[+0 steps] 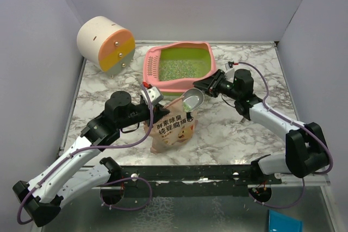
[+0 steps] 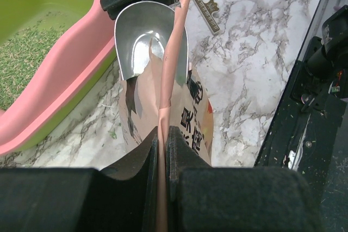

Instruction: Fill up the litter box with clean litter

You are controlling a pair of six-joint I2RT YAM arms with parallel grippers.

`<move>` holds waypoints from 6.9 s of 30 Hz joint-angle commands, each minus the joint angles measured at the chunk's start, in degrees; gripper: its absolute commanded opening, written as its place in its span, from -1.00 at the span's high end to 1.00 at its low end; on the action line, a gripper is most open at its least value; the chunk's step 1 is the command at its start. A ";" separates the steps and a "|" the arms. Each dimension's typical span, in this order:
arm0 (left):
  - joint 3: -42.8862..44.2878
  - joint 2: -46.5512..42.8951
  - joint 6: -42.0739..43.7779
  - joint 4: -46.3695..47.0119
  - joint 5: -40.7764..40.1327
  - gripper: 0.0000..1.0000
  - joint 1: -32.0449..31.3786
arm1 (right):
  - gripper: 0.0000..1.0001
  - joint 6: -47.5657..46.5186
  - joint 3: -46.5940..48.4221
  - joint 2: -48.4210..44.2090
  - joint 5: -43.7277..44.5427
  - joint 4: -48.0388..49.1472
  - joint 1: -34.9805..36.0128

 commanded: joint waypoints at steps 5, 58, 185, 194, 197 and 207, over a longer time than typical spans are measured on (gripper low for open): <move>1.26 -3.29 -1.08 5.32 1.72 1.00 0.10 | 0.98 2.27 4.43 0.86 0.38 3.83 -3.11; 1.72 -1.40 -0.90 6.08 -1.23 1.00 0.10 | 0.98 -21.92 88.93 55.93 -5.13 -21.69 -12.93; 2.29 -2.15 5.63 7.89 -20.89 -0.20 0.01 | -0.73 -39.55 25.04 29.97 25.82 -28.94 -38.15; 3.64 1.24 6.07 6.73 -21.10 -0.20 0.01 | -0.75 -42.42 21.10 25.71 36.67 -28.38 -37.10; 3.78 1.52 6.05 6.65 -20.91 -0.20 0.01 | -0.75 -41.71 20.42 24.34 36.68 -29.22 -37.10; 2.28 0.25 6.31 6.25 -22.59 -0.22 0.01 | -0.74 -41.74 10.67 7.00 27.21 -24.55 -37.10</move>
